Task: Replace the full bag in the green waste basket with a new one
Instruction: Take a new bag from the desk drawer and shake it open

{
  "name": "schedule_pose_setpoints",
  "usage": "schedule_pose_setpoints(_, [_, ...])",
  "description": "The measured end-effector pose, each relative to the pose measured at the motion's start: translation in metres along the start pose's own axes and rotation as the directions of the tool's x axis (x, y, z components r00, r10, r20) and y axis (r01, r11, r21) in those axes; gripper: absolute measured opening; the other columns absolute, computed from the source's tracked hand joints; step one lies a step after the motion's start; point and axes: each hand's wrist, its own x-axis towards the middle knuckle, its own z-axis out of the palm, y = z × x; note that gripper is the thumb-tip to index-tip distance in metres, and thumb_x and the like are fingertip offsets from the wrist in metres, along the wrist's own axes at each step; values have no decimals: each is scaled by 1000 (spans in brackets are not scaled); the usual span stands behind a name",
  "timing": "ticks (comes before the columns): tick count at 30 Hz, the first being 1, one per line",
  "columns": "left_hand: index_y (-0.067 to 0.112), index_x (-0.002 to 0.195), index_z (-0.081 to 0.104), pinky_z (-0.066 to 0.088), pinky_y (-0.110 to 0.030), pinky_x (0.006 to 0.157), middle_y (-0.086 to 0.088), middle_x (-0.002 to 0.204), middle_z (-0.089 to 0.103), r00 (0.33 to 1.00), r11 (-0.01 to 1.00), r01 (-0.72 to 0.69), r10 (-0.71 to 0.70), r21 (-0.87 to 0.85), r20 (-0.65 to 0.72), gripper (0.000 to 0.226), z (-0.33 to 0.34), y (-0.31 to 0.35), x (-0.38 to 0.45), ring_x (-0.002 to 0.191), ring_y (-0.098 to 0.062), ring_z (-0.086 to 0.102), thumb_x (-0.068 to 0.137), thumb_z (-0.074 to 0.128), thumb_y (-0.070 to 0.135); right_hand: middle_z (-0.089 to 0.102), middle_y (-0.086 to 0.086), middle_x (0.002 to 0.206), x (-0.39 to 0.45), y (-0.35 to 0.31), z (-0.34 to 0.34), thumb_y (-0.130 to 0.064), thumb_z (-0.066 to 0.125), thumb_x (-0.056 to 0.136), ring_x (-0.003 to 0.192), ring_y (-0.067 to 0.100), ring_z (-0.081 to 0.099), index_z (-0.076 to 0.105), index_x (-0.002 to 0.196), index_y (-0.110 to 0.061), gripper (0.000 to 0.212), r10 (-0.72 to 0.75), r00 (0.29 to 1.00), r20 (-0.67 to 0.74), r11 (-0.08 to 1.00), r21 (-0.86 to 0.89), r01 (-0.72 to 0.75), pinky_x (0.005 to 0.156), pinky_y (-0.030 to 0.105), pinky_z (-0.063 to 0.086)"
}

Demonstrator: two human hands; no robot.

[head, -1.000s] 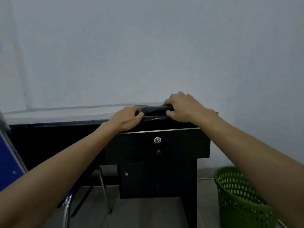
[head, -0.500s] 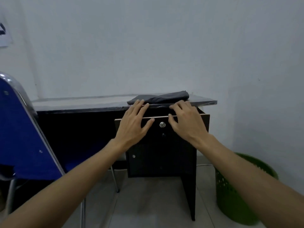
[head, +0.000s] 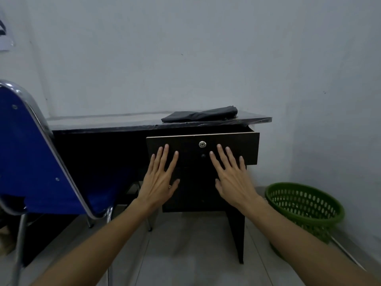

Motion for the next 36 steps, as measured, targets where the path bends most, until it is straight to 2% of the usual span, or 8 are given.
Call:
schedule_pose_setpoints(13, [24,154,-15,6,-45,123,-11,158,-30,990,999,35,-36,9,136,95,30,-17,64,147,-28,-22,92,53,47,-24,5,160,79,16,17,-29,58,90,149,30,-12,-3,156,-18,91,75,979,188,997,-8,-75,116,56,23])
schedule_pose_setpoints(24, [26,156,-5,34,-48,111,-5,160,-27,964,990,119,-97,-75,249,93,35,-21,93,149,-26,-18,89,58,45,-27,2,159,116,34,18,-34,62,89,149,26,-15,8,155,-23,86,17,916,402,1000,15,-25,113,55,29])
schedule_pose_setpoints(27, [27,156,4,44,-48,105,-4,161,-24,950,977,159,-113,-143,290,87,27,-18,95,150,-26,-13,90,59,44,-9,6,163,118,37,5,-35,60,90,149,30,7,29,151,-20,69,17,893,451,999,21,-30,110,53,36])
schedule_pose_setpoints(28, [26,156,9,44,-48,106,-5,162,-19,949,970,178,-125,-165,290,84,25,-15,94,151,-26,-9,91,58,44,15,11,160,115,35,-1,-34,57,91,142,32,28,44,143,-18,56,4,916,402,999,37,-21,104,52,42])
schedule_pose_setpoints(30, [24,155,18,42,-46,107,-7,164,-6,957,962,190,-136,-197,257,77,21,-9,89,151,-26,3,92,57,44,59,10,121,108,26,-14,-31,51,93,107,29,61,63,111,-12,29,-76,993,89,995,76,69,81,46,54])
schedule_pose_setpoints(33, [22,151,31,47,-43,101,-6,162,14,982,972,106,-68,-210,178,66,16,2,77,146,-25,23,93,55,43,62,4,87,107,14,-36,-24,53,88,79,21,60,62,88,-11,16,-216,856,-470,974,-40,224,62,34,50])
schedule_pose_setpoints(34, [22,149,35,49,-41,98,-5,160,21,989,975,57,-26,-214,144,63,13,6,74,144,-24,28,93,55,42,61,5,91,112,12,-44,-22,55,85,83,22,57,61,93,-11,16,-227,798,-558,973,-90,214,67,34,47])
schedule_pose_setpoints(36, [21,147,38,51,-35,92,-2,155,31,995,975,-43,62,-216,82,59,5,11,68,139,-21,36,94,53,41,57,10,114,126,14,-58,-22,58,79,105,27,54,57,116,-11,38,-154,838,-523,987,-113,111,84,38,42])
